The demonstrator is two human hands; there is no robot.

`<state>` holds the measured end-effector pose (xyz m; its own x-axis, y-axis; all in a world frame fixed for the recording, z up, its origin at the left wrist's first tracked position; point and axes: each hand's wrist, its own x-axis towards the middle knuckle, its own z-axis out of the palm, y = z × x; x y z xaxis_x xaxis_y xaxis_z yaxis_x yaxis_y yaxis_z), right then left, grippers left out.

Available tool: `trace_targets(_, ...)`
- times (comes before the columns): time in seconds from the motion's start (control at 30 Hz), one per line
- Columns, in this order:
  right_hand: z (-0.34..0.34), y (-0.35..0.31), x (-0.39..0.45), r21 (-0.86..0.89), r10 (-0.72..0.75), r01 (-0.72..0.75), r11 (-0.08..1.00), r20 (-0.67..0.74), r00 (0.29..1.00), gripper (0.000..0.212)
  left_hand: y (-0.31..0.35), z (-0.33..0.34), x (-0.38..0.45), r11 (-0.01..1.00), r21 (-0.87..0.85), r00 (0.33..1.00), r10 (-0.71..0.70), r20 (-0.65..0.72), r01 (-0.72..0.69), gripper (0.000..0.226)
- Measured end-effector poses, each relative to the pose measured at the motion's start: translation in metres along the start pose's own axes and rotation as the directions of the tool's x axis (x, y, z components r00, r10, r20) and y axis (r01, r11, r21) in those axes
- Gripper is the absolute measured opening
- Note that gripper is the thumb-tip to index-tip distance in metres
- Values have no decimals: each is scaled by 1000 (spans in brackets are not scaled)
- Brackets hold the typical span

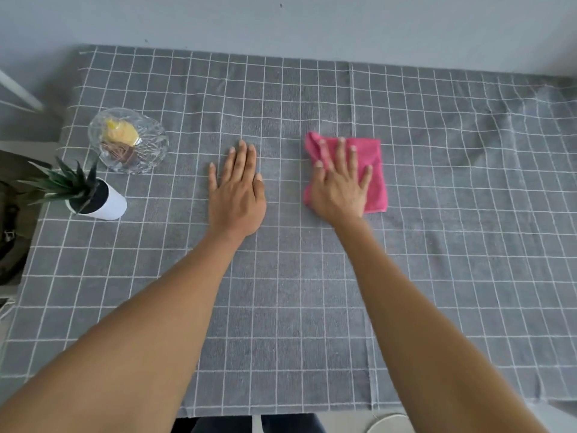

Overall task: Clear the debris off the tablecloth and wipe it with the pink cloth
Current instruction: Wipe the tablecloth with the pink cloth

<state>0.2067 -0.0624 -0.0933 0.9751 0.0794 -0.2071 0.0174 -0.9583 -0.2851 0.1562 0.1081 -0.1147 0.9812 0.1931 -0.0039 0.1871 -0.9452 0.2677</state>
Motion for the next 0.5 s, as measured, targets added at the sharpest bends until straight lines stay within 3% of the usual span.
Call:
trace_targets(0.07, 9, -18, -12, 16, -115, 115, 993, 12, 993, 50, 0, 0, 0, 1000, 0, 1000, -1, 3, 1, 53)
trace_targets(0.17, 3, 4, -14, 3, -153, 153, 988, 8, 988, 49, 0, 0, 0, 1000, -3, 1000, 5, 12, -5, 53)
trace_targets(0.37, -26, 103, -19, -30, 108, -110, 993, -47, 993, 49, -1, -3, 0, 1000, 6, 999, -3, 43, 2, 52)
trace_targets(0.5, -35, 112, -21, 28, 223, -222, 975, -21, 975, 51, -2, -9, 5, 999, -28, 988, 21, 153, -17, 52)
